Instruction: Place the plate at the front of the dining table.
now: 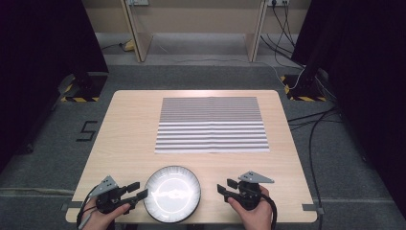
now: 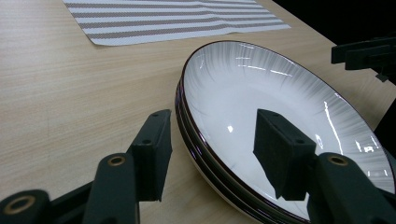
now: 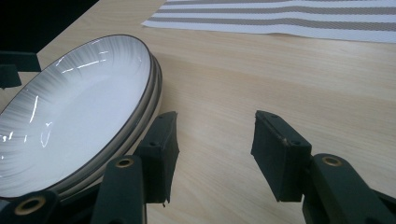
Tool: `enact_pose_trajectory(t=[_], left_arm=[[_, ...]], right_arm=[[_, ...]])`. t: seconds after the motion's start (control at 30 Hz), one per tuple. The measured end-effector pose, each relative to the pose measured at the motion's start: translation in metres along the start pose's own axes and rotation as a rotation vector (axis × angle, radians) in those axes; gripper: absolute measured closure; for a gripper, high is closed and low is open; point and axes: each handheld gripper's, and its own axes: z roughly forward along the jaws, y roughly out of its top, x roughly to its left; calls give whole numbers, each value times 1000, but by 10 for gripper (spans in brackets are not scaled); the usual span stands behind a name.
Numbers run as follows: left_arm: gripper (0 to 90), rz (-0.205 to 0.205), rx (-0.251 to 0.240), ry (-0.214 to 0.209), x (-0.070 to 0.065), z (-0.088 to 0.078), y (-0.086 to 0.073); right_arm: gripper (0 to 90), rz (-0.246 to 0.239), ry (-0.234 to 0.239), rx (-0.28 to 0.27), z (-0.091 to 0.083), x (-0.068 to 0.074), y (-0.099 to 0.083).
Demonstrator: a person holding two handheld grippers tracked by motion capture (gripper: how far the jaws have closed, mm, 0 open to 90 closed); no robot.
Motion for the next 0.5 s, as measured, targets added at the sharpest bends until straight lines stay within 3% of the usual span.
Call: enact_pose_trajectory(t=[0.27,0.5], left_arm=[[481,-1,30,-2,0,3,1],[486,-3,37,-6,1,5,1]], right_arm=[[562,-22,65,50,19,17,11],[585,-22,89,72,31,25,19]])
